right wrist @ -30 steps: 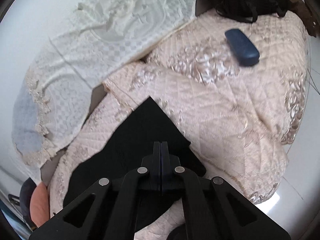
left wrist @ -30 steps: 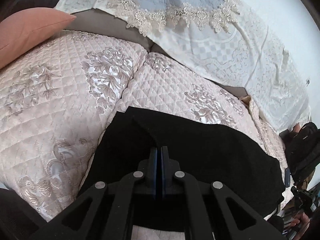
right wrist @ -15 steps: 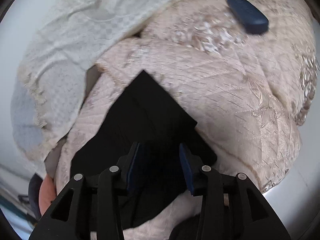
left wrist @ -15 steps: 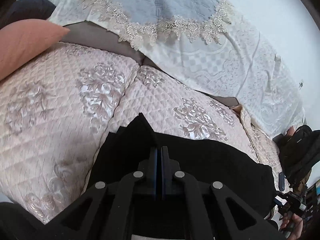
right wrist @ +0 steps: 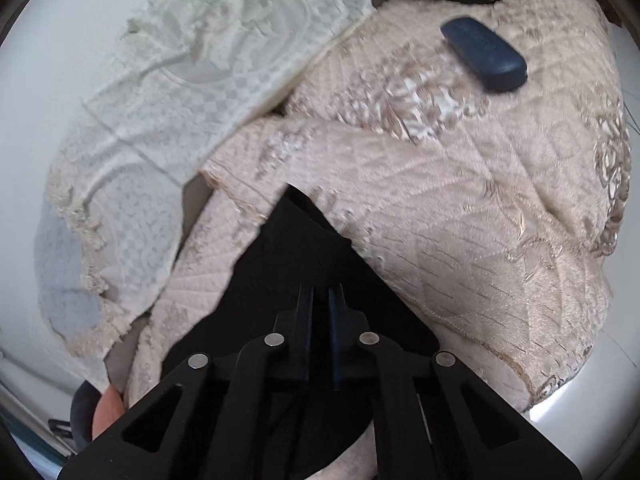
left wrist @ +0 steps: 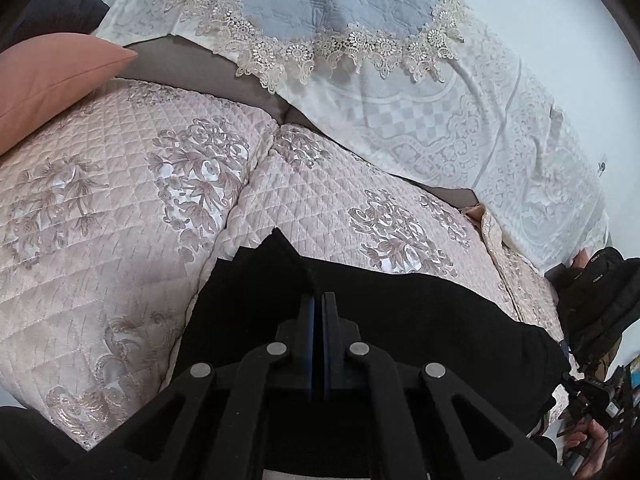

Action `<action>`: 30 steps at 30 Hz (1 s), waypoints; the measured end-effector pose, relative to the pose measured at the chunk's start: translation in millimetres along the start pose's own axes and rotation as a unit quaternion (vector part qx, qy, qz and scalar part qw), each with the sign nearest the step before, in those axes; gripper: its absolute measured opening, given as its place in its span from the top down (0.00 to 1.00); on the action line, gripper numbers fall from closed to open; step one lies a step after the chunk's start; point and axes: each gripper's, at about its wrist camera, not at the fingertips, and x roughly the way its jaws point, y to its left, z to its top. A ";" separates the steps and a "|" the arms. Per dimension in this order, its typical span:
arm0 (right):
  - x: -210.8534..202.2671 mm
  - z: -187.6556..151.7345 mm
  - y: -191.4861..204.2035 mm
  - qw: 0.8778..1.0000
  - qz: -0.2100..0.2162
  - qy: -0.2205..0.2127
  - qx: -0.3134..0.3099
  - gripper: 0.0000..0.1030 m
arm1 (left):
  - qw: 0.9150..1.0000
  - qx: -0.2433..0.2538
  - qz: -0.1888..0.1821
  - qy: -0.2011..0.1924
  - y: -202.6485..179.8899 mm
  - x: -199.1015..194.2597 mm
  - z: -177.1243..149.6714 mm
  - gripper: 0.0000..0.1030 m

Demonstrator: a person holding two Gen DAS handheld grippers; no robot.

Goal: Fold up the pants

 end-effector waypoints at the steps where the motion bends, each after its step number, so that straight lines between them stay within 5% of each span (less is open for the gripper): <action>1: -6.6 -0.6 3.1 1.000 0.006 -0.003 -0.001 0.95 | 1.000 0.001 0.000 -0.002 -0.3 -2.8 0.1 0.96; 7: -33.8 -14.8 8.5 1.000 0.005 -0.008 -0.003 0.96 | 1.000 0.000 0.010 -0.002 8.3 -17.9 -9.8 0.96; 14: -16.5 -31.6 -28.1 0.998 -0.033 0.027 0.041 0.95 | 0.997 -0.033 0.040 0.052 39.9 3.4 -42.8 0.96; 22: -50.1 -22.6 6.4 1.000 -0.011 -0.002 0.002 0.96 | 0.999 -0.021 0.026 0.009 30.5 -22.4 -24.7 0.96; 30: -28.0 -41.2 -33.8 0.997 -0.056 0.032 0.035 0.95 | 0.998 -0.038 0.039 0.044 47.2 -11.4 -44.7 0.96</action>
